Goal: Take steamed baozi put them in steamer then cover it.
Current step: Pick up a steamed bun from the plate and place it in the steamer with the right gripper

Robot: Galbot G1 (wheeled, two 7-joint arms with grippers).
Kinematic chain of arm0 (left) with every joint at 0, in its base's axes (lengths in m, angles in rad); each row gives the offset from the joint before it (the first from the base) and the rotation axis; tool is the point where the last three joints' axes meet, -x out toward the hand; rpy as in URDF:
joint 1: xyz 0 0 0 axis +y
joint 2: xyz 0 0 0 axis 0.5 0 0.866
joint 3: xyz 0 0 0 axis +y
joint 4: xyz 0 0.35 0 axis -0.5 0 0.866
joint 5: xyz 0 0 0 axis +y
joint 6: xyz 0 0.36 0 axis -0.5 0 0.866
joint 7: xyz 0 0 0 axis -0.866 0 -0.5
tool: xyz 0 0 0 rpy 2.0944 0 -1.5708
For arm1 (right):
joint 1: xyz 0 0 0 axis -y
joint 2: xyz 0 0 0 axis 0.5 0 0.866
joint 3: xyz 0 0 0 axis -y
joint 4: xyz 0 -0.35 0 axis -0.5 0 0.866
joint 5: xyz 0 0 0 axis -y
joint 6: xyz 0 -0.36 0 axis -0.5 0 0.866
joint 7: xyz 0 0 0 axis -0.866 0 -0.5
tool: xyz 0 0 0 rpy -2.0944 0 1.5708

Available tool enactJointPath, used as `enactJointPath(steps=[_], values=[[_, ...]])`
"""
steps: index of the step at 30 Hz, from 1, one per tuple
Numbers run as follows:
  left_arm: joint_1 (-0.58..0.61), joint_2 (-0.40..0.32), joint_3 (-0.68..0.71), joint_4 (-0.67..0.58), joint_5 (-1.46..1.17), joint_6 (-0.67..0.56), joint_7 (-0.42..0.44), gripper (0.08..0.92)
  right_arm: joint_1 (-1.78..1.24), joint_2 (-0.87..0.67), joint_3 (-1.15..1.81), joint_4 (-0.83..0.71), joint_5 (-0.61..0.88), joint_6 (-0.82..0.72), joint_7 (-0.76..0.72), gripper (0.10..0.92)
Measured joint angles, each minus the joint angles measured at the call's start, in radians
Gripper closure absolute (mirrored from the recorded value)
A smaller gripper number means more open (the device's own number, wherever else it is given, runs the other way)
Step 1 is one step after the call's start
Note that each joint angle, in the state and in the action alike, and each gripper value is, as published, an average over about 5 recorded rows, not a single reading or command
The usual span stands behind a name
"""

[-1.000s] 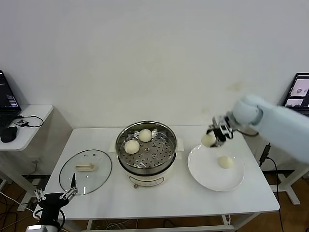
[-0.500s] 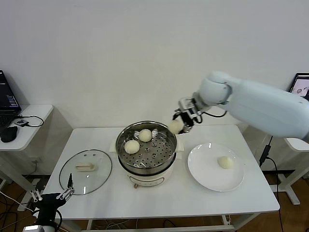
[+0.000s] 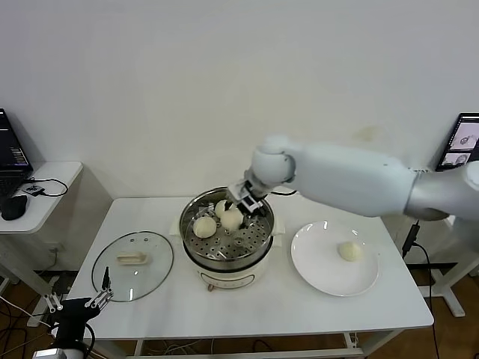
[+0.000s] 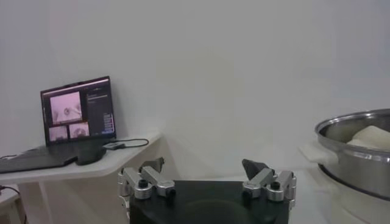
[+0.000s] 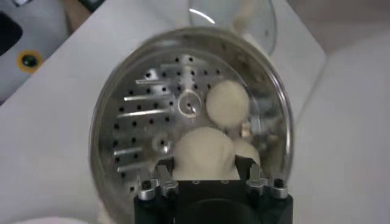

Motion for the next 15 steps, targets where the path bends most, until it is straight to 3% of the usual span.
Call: enactJointPath(steps=[15], values=[[-0.009,-0.003,0.002,0.007,-0.003,0.000,-0.001,0.177,-0.018,0.061,-0.049,-0.032,-0.106,0.181,-0.032,0.386]])
